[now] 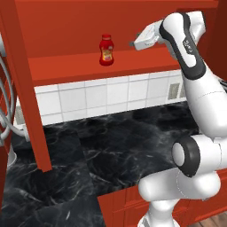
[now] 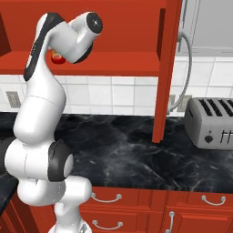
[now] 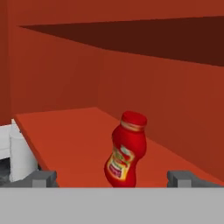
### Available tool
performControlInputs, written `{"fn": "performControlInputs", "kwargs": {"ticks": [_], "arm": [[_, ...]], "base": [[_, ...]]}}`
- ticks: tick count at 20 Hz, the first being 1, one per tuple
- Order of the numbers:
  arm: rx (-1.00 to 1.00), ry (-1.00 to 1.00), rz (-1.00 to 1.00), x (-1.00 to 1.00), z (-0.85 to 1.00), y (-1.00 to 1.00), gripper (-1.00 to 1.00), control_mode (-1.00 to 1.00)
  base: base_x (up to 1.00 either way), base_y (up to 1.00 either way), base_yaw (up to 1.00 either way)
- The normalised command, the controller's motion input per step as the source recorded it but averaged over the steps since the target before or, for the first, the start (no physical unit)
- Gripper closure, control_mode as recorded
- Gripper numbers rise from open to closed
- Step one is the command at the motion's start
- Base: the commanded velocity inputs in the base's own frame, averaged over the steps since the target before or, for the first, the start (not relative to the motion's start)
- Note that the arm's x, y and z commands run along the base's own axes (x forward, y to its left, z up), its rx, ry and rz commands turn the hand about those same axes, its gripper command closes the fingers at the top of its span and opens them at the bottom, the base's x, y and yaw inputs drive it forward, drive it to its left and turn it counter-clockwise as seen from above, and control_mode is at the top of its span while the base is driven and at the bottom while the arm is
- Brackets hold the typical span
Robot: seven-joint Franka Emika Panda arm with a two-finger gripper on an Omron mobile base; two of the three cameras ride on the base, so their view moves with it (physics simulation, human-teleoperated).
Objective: Collect the paprika, ketchup, and shaker from the cabinet and place them next to the stove.
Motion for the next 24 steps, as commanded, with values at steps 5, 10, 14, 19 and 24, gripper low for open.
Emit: {"fn": "performControlInputs", "kwargs": {"ticks": [5, 10, 14, 19, 24], "arm": [[0.00, -0.01, 0.03, 0.07, -0.02, 0.00, -1.00, -1.00], [0.01, -0.01, 0.05, 0.07, -0.01, 0.00, -1.00, -1.00], [0.02, 0.00, 0.08, 0.16, 0.00, 0.00, -1.00, -1.00], [0.02, 0.00, 0.08, 0.19, 0.00, 0.00, -1.00, -1.00], [0.01, 0.00, 0.08, 0.21, -0.01, 0.00, -1.00, -1.00]], "base": [[0.00, 0.00, 0.00], [0.00, 0.00, 0.00], [0.00, 0.00, 0.00], [0.00, 0.00, 0.00], [0.00, 0.00, 0.00]]}}
